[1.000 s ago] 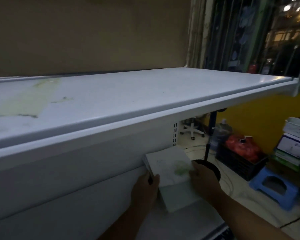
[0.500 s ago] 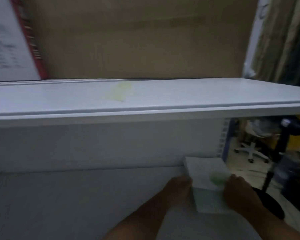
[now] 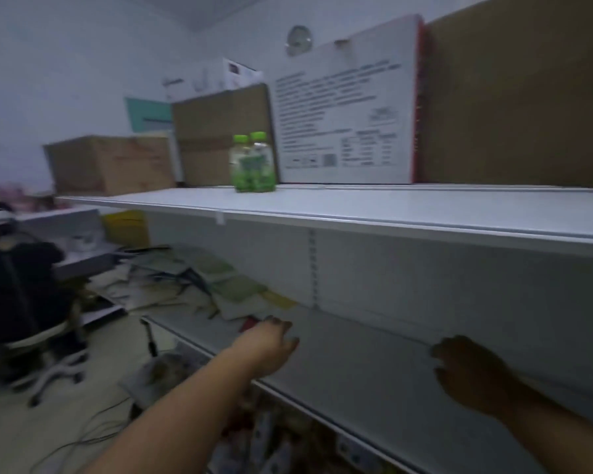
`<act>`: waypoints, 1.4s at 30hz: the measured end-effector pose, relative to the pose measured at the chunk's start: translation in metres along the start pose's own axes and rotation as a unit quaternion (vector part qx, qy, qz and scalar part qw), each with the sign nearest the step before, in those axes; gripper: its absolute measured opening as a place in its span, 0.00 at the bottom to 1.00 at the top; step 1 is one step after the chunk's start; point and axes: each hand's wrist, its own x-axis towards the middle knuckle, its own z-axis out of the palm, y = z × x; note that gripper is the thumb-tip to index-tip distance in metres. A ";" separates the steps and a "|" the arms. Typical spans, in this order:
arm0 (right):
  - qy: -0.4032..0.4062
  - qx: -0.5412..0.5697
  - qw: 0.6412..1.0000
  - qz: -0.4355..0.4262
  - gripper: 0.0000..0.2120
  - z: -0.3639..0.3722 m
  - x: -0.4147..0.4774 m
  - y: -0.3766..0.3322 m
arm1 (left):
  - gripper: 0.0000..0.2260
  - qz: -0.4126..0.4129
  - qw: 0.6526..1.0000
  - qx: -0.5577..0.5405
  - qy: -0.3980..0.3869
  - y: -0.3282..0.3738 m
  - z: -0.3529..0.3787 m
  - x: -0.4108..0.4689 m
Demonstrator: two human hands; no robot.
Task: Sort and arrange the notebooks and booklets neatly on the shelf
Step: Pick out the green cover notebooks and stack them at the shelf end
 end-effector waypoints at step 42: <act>-0.071 0.137 0.951 -0.268 0.27 0.083 0.524 -0.640 | 0.26 -0.116 0.991 0.044 0.040 -0.624 -0.116 0.170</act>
